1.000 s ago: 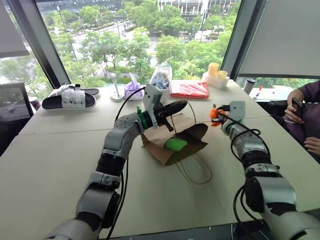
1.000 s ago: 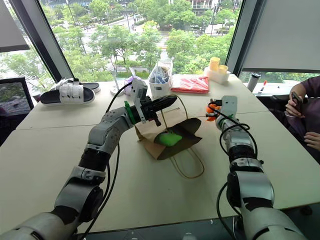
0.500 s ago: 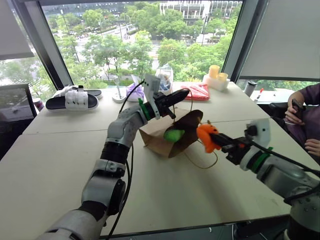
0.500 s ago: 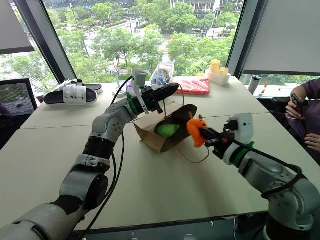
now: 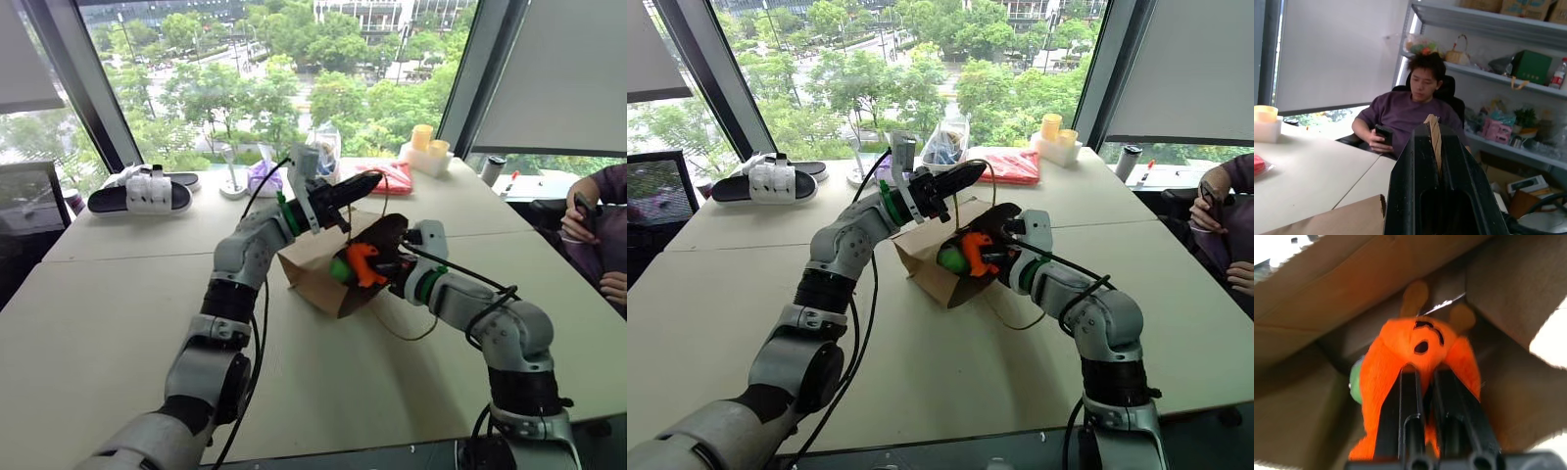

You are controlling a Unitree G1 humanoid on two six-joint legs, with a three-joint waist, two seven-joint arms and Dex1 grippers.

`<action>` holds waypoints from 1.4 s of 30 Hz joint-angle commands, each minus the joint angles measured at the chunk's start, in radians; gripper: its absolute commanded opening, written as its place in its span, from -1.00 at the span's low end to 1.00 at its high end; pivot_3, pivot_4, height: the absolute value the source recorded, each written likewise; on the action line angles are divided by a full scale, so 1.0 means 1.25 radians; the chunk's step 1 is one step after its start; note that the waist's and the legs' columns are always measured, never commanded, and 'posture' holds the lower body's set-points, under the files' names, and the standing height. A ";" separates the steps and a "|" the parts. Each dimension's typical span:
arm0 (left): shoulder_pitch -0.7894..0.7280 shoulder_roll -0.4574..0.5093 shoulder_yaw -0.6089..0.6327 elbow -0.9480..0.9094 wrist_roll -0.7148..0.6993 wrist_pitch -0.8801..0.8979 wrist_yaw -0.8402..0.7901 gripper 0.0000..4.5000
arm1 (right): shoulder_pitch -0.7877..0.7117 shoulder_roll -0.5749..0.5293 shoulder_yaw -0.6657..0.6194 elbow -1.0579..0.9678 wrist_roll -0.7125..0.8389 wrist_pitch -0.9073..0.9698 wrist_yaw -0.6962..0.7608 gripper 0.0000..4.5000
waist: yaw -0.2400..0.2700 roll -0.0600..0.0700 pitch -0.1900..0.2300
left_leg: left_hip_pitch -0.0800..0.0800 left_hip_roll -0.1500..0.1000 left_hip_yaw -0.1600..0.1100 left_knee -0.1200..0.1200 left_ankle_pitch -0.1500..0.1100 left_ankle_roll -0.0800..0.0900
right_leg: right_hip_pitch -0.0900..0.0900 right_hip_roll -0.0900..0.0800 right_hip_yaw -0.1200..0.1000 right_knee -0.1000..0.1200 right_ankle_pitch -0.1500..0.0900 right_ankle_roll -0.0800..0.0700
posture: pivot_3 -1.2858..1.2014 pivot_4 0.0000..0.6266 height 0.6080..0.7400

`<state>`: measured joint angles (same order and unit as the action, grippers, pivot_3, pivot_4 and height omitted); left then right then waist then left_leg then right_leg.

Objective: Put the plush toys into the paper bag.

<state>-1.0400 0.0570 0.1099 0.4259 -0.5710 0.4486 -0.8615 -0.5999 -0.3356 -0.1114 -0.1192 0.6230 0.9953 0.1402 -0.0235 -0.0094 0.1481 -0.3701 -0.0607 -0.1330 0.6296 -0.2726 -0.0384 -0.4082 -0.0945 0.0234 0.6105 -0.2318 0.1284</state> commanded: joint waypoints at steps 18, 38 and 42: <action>-0.021 -0.001 0.001 0.039 0.019 -0.051 0.037 -1.00 | 0.096 -0.029 -0.084 -0.247 0.068 0.049 0.095 0.86 | 0.008 0.000 0.000 | -0.001 -0.001 -0.001 0.000 0.000 0.000 | 0.000 0.000 0.000 0.000 0.000 0.000 | 0.03 -0.52 1.00; -0.038 -0.014 0.003 0.082 0.037 -0.090 0.015 -1.00 | 0.552 -0.028 -0.372 -0.341 0.290 0.055 0.042 0.86 | 0.009 0.000 0.000 | 0.000 0.000 0.000 0.000 0.000 0.000 | 0.004 0.000 0.000 -0.007 0.000 0.000 | 0.03 -0.52 1.00; -0.041 -0.009 0.002 0.088 0.043 -0.097 0.015 -1.00 | 0.527 0.042 -0.349 -0.310 0.319 0.026 0.013 0.86 | 0.009 0.000 0.000 | 0.000 0.000 0.000 0.000 0.000 0.000 | 0.004 0.000 0.000 -0.007 0.000 0.000 | 0.03 -0.52 1.00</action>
<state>-1.0555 0.0396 0.1035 0.5487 -0.5194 0.3511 -0.8418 0.0792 -0.2975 -0.5520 -0.5006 0.9822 1.0597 0.1698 -0.0120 -0.0097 0.1479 -0.3703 -0.0605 -0.1336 0.6301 -0.2728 -0.0380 -0.4035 -0.0940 0.0233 0.6016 -0.2318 0.1285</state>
